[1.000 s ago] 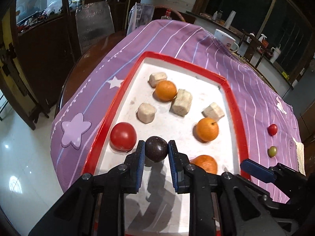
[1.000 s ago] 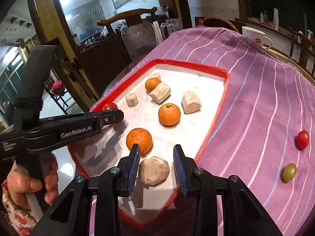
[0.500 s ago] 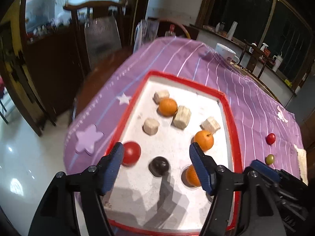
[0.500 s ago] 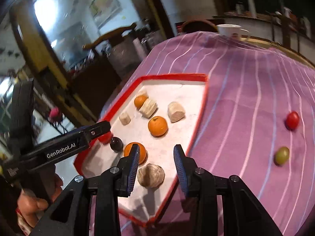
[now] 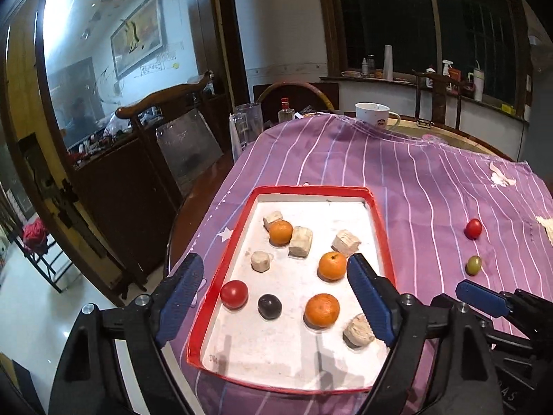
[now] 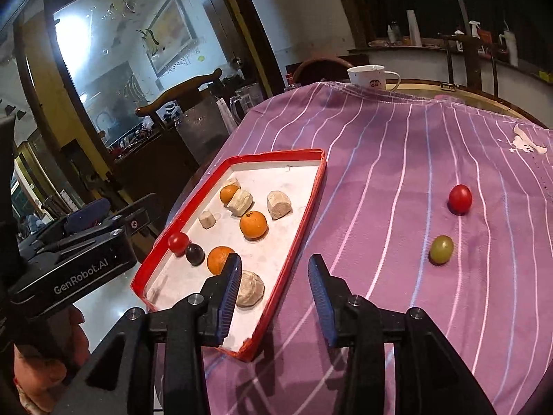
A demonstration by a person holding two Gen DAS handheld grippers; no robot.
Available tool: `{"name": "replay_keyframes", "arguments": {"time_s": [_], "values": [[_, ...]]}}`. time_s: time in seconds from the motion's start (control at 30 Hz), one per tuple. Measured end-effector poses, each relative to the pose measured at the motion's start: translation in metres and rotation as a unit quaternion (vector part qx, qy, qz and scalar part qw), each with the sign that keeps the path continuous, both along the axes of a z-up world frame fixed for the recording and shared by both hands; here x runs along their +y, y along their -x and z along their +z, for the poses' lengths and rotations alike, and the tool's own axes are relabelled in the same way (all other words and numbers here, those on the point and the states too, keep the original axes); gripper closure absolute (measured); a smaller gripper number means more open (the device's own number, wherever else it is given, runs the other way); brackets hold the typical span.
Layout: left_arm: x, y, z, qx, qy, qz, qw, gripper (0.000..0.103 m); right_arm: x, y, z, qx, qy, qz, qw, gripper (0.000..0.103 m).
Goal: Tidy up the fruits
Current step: 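Move both open tools toward the red tomato and green olive on the cloth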
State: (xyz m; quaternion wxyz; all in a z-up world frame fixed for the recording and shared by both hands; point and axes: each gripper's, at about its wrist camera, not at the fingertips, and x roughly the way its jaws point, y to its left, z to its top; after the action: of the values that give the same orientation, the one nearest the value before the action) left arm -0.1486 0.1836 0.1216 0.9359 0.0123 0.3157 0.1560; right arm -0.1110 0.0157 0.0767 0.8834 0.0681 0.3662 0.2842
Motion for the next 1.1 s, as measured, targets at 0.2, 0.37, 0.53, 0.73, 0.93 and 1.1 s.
{"name": "replay_keyframes", "arguments": {"time_s": [0.2, 0.37, 0.53, 0.73, 0.93, 1.1], "values": [[-0.018, 0.006, 0.006, -0.002, -0.008, -0.011, 0.9999, 0.018, -0.016, 0.009, 0.003, -0.005, -0.01, -0.01, 1.0, 0.057], [-0.028, 0.011, 0.011, -0.003, -0.012, -0.017, 0.9998, 0.018, -0.026, 0.014, 0.009, -0.012, -0.016, -0.017, 1.0, 0.056], [-0.036, 0.013, 0.013, -0.003, -0.018, -0.021, 0.9996, 0.018, -0.029, 0.018, 0.012, -0.015, -0.019, -0.017, 1.0, 0.054], [-0.04, 0.012, 0.013, -0.001, -0.022, -0.025, 0.9995, 0.018, -0.031, 0.02, 0.012, -0.015, -0.019, -0.016, 1.0, 0.053], [-0.042, 0.012, 0.012, 0.002, -0.022, -0.024, 0.9995, 0.018, -0.033, 0.019, 0.008, -0.009, -0.018, -0.02, 1.0, 0.052], [-0.04, 0.006, 0.006, 0.013, -0.019, -0.023, 0.9995, 0.018, -0.038, 0.015, 0.004, -0.001, -0.019, -0.027, 0.999, 0.052]]}}
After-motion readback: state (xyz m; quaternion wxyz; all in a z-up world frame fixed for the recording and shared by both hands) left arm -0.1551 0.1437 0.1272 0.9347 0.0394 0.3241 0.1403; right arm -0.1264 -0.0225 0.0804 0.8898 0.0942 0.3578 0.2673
